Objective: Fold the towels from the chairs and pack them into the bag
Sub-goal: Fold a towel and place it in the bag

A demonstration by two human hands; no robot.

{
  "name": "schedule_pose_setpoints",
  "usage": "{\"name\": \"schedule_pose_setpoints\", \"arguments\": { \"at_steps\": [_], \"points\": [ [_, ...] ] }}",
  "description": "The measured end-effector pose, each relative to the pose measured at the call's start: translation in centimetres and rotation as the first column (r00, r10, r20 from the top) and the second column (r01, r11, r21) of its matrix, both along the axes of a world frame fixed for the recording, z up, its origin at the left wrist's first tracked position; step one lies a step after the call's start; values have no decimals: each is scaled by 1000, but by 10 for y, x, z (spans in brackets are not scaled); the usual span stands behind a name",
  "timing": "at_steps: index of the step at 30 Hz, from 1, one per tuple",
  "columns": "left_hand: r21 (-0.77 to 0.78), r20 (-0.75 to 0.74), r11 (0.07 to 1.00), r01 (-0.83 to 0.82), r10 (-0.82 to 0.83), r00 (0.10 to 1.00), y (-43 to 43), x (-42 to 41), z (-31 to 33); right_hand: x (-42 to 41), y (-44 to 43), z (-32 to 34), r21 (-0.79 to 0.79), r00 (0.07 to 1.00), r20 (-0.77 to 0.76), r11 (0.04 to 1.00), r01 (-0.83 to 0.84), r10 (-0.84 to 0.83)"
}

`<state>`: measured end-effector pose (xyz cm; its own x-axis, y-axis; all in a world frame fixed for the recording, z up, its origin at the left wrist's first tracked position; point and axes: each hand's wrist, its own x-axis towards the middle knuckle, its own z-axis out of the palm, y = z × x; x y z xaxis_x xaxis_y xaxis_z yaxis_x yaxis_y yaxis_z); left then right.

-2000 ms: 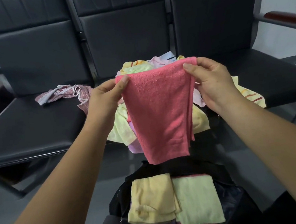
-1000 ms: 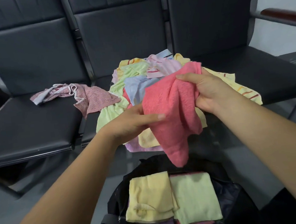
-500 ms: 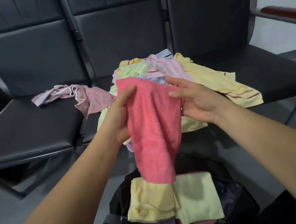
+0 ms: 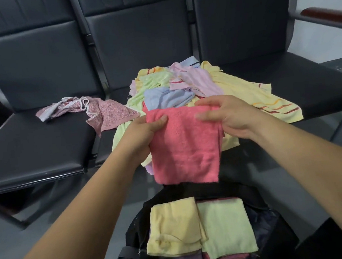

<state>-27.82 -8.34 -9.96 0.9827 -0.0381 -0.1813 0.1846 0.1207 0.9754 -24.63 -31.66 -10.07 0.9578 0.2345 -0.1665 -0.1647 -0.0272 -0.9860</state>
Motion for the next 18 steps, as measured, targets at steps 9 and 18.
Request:
{"name": "schedule_pose_setpoints", "arguments": {
  "at_steps": [9,18],
  "points": [
    [-110,97,989,100,-89,991,4,-1,3,2,-5,-3,-12,990,130,999,48,-46],
    [362,343,927,-94,-39,938,-1,-1,-7,-5,-14,-6,225,976,-56,949,219,-212]
  ]
}}
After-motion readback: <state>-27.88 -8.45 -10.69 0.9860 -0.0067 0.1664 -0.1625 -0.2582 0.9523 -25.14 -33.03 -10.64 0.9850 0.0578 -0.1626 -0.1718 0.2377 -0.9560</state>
